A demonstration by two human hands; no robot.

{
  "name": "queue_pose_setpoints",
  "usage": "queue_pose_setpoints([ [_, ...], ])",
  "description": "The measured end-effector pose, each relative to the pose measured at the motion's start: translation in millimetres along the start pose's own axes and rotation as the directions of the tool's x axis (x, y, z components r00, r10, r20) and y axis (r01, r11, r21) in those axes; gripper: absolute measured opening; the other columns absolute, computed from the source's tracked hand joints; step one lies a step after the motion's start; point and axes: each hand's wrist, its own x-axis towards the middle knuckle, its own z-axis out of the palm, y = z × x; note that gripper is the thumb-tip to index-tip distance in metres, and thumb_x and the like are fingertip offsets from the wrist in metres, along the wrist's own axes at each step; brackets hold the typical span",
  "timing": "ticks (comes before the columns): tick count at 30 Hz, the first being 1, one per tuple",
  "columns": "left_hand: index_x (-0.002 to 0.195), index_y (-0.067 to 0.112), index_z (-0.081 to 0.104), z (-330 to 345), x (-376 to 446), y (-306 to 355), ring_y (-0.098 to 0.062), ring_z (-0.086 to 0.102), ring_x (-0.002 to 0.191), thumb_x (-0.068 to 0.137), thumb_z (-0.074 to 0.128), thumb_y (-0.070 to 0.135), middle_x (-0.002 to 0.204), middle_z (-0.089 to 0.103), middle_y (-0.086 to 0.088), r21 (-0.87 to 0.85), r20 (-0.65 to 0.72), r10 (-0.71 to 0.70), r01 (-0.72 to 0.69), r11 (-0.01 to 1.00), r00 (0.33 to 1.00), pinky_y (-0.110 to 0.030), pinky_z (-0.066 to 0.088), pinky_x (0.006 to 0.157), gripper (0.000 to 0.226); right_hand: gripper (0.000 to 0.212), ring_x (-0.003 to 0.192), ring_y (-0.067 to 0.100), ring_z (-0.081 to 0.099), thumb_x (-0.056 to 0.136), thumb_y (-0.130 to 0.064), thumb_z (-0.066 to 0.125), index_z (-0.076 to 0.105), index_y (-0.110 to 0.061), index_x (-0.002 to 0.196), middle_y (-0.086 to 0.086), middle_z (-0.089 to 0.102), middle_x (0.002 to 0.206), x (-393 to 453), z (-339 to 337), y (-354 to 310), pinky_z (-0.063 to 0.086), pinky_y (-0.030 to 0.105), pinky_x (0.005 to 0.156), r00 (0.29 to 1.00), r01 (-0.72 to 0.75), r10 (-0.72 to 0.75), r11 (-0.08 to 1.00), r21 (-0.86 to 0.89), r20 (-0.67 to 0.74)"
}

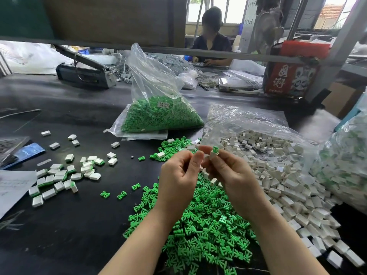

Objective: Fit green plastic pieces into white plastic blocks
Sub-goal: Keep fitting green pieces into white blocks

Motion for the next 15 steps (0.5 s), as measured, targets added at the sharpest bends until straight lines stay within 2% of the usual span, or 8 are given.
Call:
queue_pose_setpoints([
  [2, 0.077, 0.028, 0.058, -0.7, 3.6, 1.9, 0.000, 0.037, 0.047, 0.095, 0.054, 0.040, 0.054, 0.047, 0.015, -0.155, 0.007, -0.053, 0.053, 0.986, 0.999, -0.014, 0.030, 0.045, 0.022, 0.031, 0.072, 0.009, 0.059, 0.096, -0.009, 0.055, 0.065, -0.025, 0.120, -0.013, 0.069, 0.079, -0.7, -0.5, -0.6, 0.049, 0.017, 0.065, 1.000, 0.031, -0.030, 0.982, -0.188, 0.010],
  [4, 0.088, 0.020, 0.060, -1.8, 6.2, 0.2, 0.002, 0.047, 0.058, 0.096, 0.052, 0.040, 0.065, 0.056, 0.015, -0.290, 0.096, -0.127, 0.150, 0.945, 0.987, -0.012, 0.039, 0.055, 0.023, 0.036, 0.085, 0.005, 0.068, 0.093, -0.006, 0.061, 0.063, -0.026, 0.122, -0.013, 0.073, 0.092, -1.3, 3.4, -2.6, 0.053, 0.016, 0.076, 0.998, 0.059, -0.054, 0.964, -0.259, 0.028],
  [5, 0.090, 0.017, 0.060, -1.8, 6.1, -1.6, -0.002, 0.053, 0.067, 0.097, 0.051, 0.041, 0.072, 0.060, 0.011, -0.297, 0.153, -0.155, 0.195, 0.935, 0.976, -0.017, 0.044, 0.064, 0.027, 0.037, 0.093, 0.007, 0.070, 0.091, -0.005, 0.063, 0.063, -0.023, 0.123, -0.008, 0.074, 0.099, -1.8, 5.5, -3.2, 0.055, 0.020, 0.083, 0.998, 0.069, -0.062, 0.959, -0.274, 0.032],
  [7, 0.089, 0.017, 0.059, -1.2, 5.1, -3.2, -0.020, 0.052, 0.078, 0.097, 0.050, 0.041, 0.083, 0.060, -0.005, -0.254, 0.214, -0.199, 0.252, 0.934, 0.956, -0.039, 0.044, 0.074, 0.026, 0.037, 0.098, 0.011, 0.070, 0.088, -0.004, 0.067, 0.066, -0.017, 0.122, -0.003, 0.074, 0.106, -2.7, 7.3, -2.4, 0.056, 0.027, 0.089, 0.995, 0.096, -0.091, 0.941, -0.325, 0.030],
  [9, 0.085, 0.021, 0.056, -1.7, 4.3, -2.8, -0.019, 0.048, 0.077, 0.095, 0.047, 0.034, 0.081, 0.055, -0.005, -0.238, 0.211, -0.226, 0.274, 0.932, 0.951, -0.043, 0.042, 0.075, 0.019, 0.037, 0.093, 0.011, 0.070, 0.087, -0.005, 0.068, 0.067, -0.017, 0.122, -0.002, 0.074, 0.100, -3.5, 6.7, -0.7, 0.058, 0.030, 0.084, 0.994, 0.102, -0.104, 0.927, -0.362, 0.015],
  [11, 0.084, 0.022, 0.055, -3.0, 4.8, -2.9, -0.015, 0.047, 0.075, 0.096, 0.045, 0.029, 0.077, 0.052, 0.001, -0.245, 0.204, -0.221, 0.268, 0.932, 0.954, -0.036, 0.041, 0.072, 0.017, 0.030, 0.076, 0.013, 0.065, 0.090, -0.013, 0.067, 0.067, -0.020, 0.119, 0.000, 0.070, 0.080, -3.9, 6.6, -0.2, 0.056, 0.034, 0.068, 0.997, 0.077, -0.075, 0.933, -0.352, 0.019],
  [13, 0.085, 0.012, 0.050, -2.4, 4.6, -1.9, -0.015, 0.045, 0.072, 0.095, 0.047, 0.029, 0.075, 0.049, -0.001, -0.232, 0.220, -0.186, 0.236, 0.944, 0.958, -0.035, 0.040, 0.069, 0.020, 0.008, 0.066, 0.009, 0.058, 0.095, -0.024, 0.060, 0.064, -0.020, 0.101, -0.004, 0.063, 0.069, -3.0, 7.4, 0.2, 0.049, 0.033, 0.061, 0.998, 0.057, -0.056, 0.925, -0.375, 0.012],
  [15, 0.083, 0.006, 0.047, 1.0, 2.4, -0.2, -0.012, 0.047, 0.068, 0.094, 0.049, 0.026, 0.070, 0.049, 0.002, -0.246, 0.250, -0.166, 0.228, 0.942, 0.954, -0.029, 0.042, 0.065, 0.023, 0.020, 0.059, 0.005, 0.050, 0.100, -0.030, 0.049, 0.056, -0.022, 0.084, -0.009, 0.057, 0.063, -1.8, 7.6, 3.7, 0.042, 0.031, 0.059, 0.999, 0.027, -0.038, 0.910, -0.414, -0.017],
])
